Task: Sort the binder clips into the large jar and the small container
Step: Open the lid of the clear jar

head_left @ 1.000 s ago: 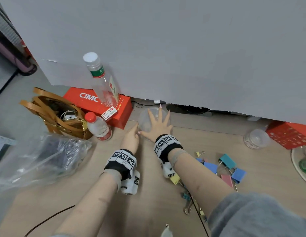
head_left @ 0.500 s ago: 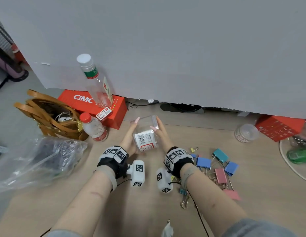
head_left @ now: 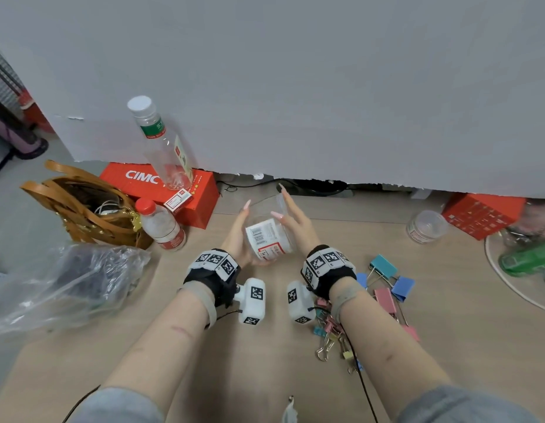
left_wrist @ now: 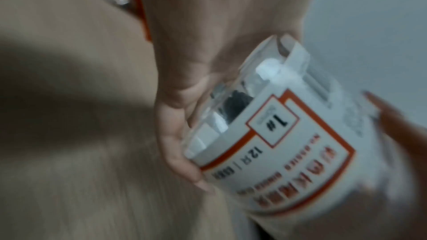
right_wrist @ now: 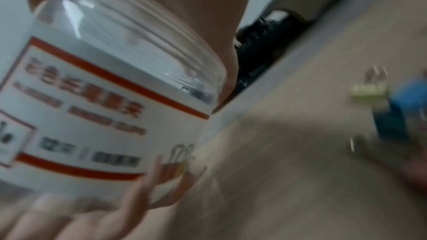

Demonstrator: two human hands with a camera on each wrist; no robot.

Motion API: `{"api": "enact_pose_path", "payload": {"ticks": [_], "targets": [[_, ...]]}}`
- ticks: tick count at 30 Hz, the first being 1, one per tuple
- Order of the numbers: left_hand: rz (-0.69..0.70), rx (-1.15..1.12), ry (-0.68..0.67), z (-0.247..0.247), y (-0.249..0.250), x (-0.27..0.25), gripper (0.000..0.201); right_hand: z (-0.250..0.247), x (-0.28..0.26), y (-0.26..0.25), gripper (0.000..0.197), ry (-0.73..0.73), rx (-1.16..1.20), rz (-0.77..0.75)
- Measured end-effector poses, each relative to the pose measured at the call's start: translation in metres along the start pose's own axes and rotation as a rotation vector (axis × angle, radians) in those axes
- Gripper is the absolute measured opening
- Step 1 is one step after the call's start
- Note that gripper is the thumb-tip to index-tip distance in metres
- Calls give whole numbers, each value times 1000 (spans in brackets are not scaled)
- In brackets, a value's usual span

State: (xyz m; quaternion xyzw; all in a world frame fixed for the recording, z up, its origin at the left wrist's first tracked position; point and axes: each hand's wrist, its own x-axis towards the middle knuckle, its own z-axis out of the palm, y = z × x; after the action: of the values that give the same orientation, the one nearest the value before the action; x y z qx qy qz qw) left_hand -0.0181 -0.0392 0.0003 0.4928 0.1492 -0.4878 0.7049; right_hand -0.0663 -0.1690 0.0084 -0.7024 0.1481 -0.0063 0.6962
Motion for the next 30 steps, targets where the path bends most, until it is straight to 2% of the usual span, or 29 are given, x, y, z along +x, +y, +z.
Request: {"api": "enact_pose_path", "payload": {"ticks": [1, 3, 8, 12, 14, 16, 19, 22, 24, 30], "targets": [[-35, -60, -34, -2, -2, 2, 77, -2, 0, 0, 69, -37, -67, -24], [-57, -138, -81, -2, -3, 3, 88, -7, 1, -1, 69, -77, -168, -31], [-93, -114, -137, 5, 4, 5, 81, -23, -3, 1, 67, -60, -130, -83], [-227, -167, -246, -3, 7, 10, 92, -32, -3, -5, 65, -119, -269, -110], [-240, -188, -273, -5, 6, 13, 91, -38, -4, -11, 64, -145, -205, -112], [-229, -221, -281, -6, 4, 18, 91, -44, 1, -10, 66, -94, -7, -59], [-198, -272, -276, -9, -1, 30, 95, -54, 9, 0, 66, 92, 226, 120], [-170, -258, -259, -12, -6, 41, 93, -65, 16, 17, 46, 293, 223, 308], [-167, -206, -246, -10, -8, 47, 90, -71, 15, 30, 41, 408, 254, 363], [-183, -172, -160, -10, -11, 59, 87, -71, 19, 49, 40, 451, 354, 471]]}}
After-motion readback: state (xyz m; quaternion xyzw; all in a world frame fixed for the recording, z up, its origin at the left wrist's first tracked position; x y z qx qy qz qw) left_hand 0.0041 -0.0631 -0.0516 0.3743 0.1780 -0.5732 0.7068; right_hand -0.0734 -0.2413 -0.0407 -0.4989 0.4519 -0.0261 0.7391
